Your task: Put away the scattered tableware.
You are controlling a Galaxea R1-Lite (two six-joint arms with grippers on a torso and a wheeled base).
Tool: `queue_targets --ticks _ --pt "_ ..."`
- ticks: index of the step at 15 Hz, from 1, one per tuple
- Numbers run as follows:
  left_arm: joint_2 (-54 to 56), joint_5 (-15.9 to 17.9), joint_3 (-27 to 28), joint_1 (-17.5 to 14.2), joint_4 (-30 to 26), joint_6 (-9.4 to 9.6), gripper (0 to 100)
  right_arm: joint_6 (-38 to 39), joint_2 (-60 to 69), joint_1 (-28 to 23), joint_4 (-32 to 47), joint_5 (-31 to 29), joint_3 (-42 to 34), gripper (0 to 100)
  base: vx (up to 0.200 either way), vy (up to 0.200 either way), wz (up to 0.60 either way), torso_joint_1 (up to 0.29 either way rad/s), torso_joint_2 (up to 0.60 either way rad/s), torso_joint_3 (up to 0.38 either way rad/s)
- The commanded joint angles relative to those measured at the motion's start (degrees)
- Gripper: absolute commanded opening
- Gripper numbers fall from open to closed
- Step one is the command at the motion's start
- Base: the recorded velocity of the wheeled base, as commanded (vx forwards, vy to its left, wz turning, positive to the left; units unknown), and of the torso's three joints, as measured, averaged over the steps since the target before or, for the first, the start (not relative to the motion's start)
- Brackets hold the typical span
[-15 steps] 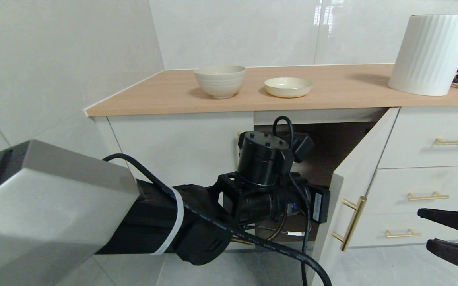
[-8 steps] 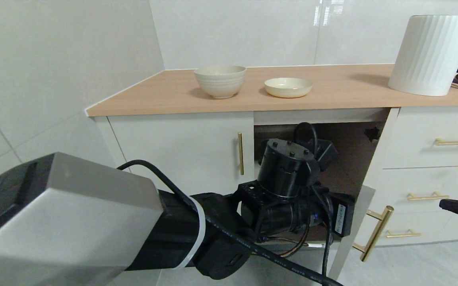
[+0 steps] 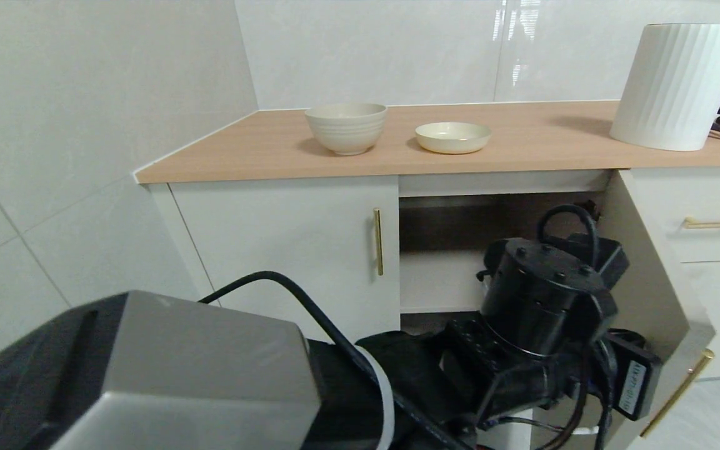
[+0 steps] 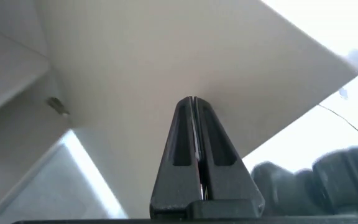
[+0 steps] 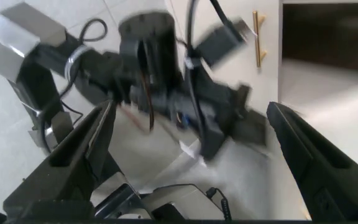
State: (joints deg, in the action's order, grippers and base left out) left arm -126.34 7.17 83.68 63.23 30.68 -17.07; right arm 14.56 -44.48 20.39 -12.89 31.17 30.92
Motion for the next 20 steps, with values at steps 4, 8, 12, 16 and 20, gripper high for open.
queue_targets --ticks 4,8,12,16,20 --pt "5.8 -4.2 -5.4 -4.3 0.0 -1.57 0 0.0 -1.5 0.6 0.3 -0.1 0.0 100 0.000 0.000 0.00 0.000 0.00 0.000" --pt "15.9 -4.7 -18.7 -14.1 0.8 -1.57 0 0.0 -9.7 0.5 0.1 -0.2 2.0 100 0.000 0.000 0.00 0.000 0.00 0.000" --pt "30.0 -4.7 -33.5 -30.9 0.9 1.86 0 -3.7 -28.0 0.3 -0.3 -1.7 9.1 100 0.000 0.000 0.00 0.000 0.00 0.000" --pt "39.3 -3.9 -48.4 -42.4 1.4 3.00 0 -6.6 -43.2 2.2 -8.5 -22.3 16.8 100 0.000 0.000 0.00 0.000 0.00 0.000" --pt "45.7 0.4 -50.7 -48.4 2.5 5.82 0 -2.8 -40.5 3.4 -6.1 -25.5 14.7 100 0.000 0.000 0.00 0.000 0.00 0.000"
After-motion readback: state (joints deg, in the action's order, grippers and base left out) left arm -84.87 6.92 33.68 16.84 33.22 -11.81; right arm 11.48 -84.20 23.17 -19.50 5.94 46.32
